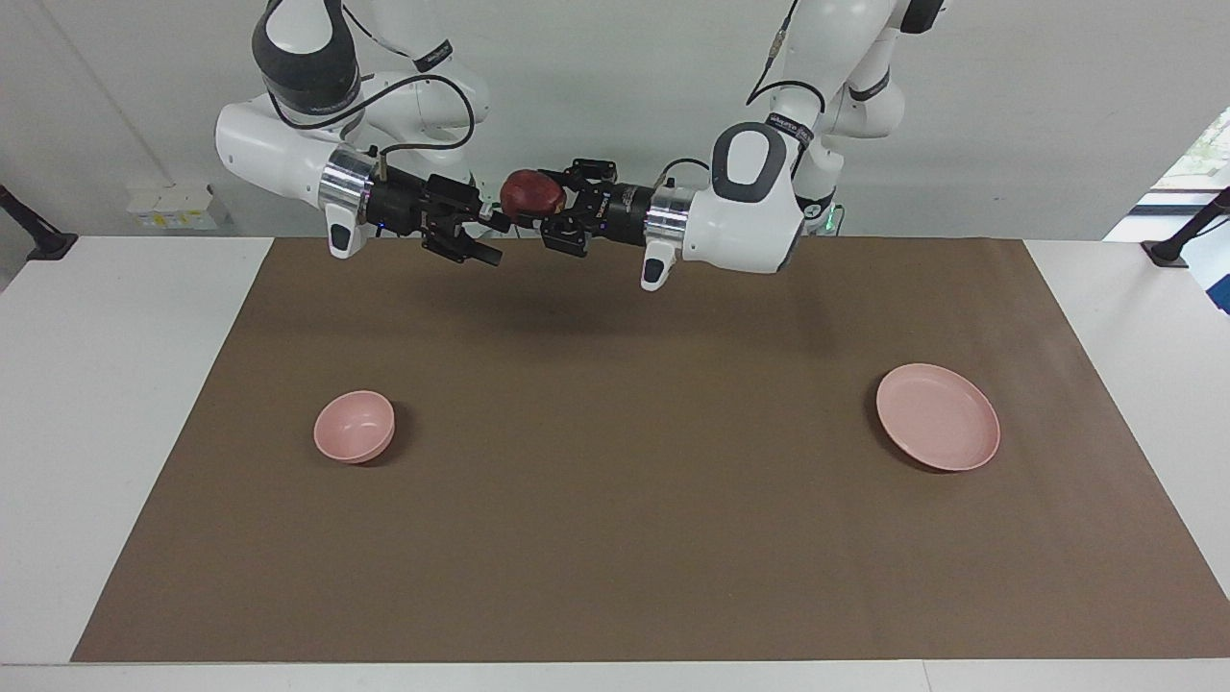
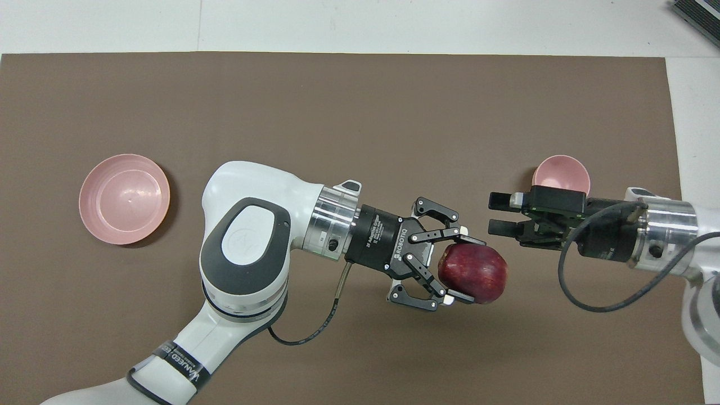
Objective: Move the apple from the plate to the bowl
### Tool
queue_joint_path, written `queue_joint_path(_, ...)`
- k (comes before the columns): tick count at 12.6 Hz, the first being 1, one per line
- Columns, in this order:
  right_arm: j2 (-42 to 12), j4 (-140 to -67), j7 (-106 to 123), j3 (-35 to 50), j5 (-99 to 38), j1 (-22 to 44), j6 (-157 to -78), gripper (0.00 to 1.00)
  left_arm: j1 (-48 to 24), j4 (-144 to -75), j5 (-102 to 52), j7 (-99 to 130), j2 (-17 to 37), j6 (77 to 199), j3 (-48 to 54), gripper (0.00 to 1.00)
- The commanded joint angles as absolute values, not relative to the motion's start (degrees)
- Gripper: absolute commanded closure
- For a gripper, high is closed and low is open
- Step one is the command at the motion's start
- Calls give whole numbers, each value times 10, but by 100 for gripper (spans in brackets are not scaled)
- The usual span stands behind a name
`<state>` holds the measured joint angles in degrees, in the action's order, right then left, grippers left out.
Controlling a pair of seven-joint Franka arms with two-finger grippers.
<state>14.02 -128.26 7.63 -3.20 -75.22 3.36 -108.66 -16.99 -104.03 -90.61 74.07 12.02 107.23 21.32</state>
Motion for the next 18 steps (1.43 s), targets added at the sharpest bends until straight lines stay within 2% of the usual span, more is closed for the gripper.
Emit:
queue_joint_path(1,177,-1326,111,-32,-771,26,-1080,0,-184,-1047,-926,750,112,1107,217,100)
queue_joint_path(7,189,-1339,106,-32,-771,12,-1049,0,-193,-1040,-949,748,120,1250,236,100)
queue_joint_path(15,192,-1342,106,-32,-760,15,-1051,0,-196,-1026,-961,747,126,1274,272,100)
queue_joint_path(18,191,-1342,107,-32,-760,18,-1052,5,-195,-1026,-959,747,126,1274,272,100)
